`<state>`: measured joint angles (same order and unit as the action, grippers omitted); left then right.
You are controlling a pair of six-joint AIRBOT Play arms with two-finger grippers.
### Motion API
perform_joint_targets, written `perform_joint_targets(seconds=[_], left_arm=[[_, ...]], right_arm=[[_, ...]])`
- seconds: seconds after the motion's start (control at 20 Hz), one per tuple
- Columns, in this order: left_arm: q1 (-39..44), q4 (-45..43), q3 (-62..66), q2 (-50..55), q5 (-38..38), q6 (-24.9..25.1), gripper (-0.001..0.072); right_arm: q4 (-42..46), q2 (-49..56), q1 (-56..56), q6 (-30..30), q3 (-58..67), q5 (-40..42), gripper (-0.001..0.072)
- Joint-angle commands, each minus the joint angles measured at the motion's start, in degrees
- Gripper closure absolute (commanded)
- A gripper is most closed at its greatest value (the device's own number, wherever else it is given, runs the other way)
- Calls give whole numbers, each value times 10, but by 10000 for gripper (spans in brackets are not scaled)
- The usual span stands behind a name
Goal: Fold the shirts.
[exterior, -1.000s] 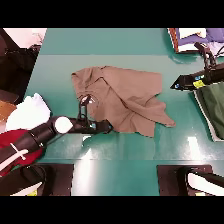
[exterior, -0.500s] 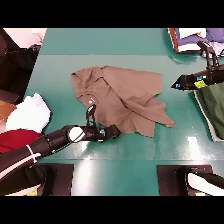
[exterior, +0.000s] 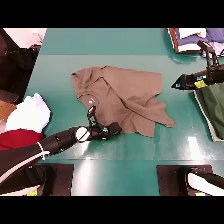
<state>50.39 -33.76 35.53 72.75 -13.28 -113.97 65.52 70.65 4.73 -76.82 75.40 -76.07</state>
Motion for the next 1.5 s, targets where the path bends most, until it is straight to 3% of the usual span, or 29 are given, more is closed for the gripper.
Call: perform_joint_targets(seconds=[0.0, 0.15, 0.2, 0.25, 0.45, 0.6, 0.8, 0.95, 1.0, 1.05, 1.1, 1.3, 1.45], left_arm=[[0, 12, 1, 3, 37, 0, 419], [0, 12, 1, 3, 41, -1, 421], [0, 12, 1, 3, 46, -1, 472], [0, 12, 1, 3, 50, 0, 688], [-14, 10, 1, -10, 40, 6, 682], [-76, -47, 0, -73, 3, 57, 683], [-216, -213, 1, -169, -151, 64, 683], [-310, -311, 1, -212, -264, 67, 682], [-334, -315, 1, -219, -283, 88, 682], [-352, -314, 2, -222, -299, 111, 682], [-360, -314, 5, -222, -314, 124, 682], [-360, -303, 5, -222, -315, 137, 682], [-360, -303, 5, -222, -315, 139, 682]], right_arm=[[0, 0, 1, 0, 0, 0, 335], [-4, 0, 1, -1, 0, -6, 335], [-16, 0, 1, -1, 0, -9, 336], [-24, 0, 1, 0, 0, -10, 336], [-29, 0, 0, 0, 0, -17, 335], [-28, 0, -17, 0, -1, -54, 335], [-28, -7, -59, 0, -25, -88, 336], [-29, -37, -83, 4, -126, -79, 334], [-30, -49, -89, 4, -171, -75, 322], [-36, -56, -89, 4, -213, -75, 192], [-54, -60, -89, 7, -250, -78, 120], [-182, -64, -58, 45, -380, -49, 143], [-233, -64, 43, 44, -430, 14, 143]])
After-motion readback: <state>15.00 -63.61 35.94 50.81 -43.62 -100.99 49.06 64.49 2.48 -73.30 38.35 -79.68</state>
